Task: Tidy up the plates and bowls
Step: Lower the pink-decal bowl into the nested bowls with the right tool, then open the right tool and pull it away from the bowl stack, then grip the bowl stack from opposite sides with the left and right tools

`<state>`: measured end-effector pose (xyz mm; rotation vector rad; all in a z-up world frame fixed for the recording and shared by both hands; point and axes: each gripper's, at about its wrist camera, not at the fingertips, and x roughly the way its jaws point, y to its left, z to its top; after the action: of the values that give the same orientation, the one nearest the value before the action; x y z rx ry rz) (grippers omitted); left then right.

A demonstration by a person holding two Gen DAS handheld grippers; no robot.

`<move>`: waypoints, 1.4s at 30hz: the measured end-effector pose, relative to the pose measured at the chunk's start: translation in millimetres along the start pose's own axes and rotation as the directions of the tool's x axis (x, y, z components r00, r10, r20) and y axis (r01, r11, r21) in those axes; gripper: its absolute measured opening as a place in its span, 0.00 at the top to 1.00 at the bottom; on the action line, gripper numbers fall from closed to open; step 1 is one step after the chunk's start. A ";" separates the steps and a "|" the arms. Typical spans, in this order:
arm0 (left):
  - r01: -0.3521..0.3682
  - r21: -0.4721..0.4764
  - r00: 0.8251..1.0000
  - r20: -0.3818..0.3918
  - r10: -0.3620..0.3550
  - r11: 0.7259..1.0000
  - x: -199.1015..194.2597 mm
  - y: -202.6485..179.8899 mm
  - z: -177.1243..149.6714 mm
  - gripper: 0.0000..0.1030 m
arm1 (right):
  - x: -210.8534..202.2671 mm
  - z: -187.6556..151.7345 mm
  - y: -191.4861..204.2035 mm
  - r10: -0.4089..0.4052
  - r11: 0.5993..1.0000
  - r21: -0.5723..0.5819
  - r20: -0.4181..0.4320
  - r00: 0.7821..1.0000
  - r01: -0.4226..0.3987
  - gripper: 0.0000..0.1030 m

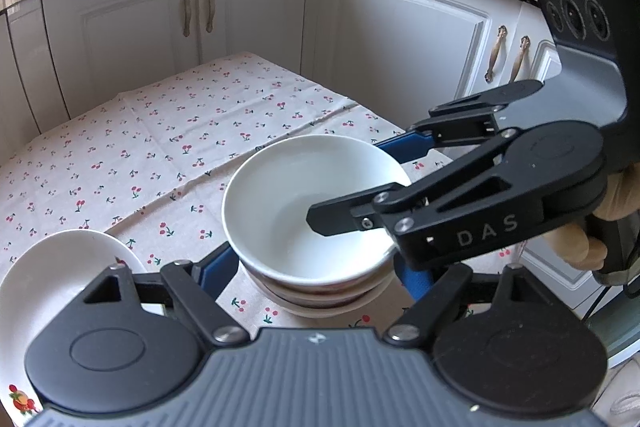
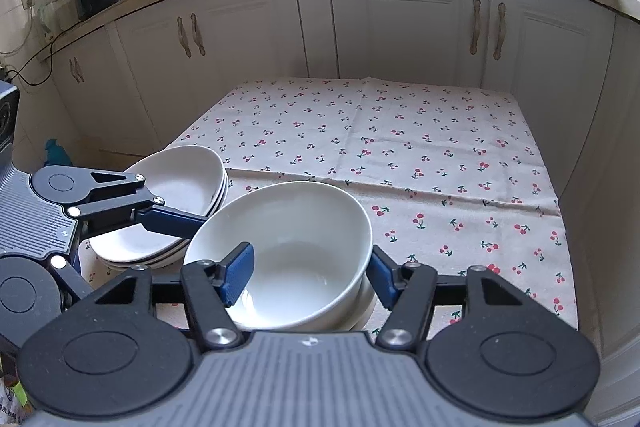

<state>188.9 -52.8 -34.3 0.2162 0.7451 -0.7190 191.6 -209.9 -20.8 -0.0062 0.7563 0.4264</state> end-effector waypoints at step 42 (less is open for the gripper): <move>-0.027 0.015 1.000 0.016 0.026 1.000 7.5 -3.3 -51.6 0.04 | -14.8 -95.4 -30.2 -0.037 0.994 0.108 0.118 0.992 0.024 0.00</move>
<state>162.5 -37.4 -76.7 0.2338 0.7208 -0.7008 130.2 -258.0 -85.1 0.1067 0.6589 0.3539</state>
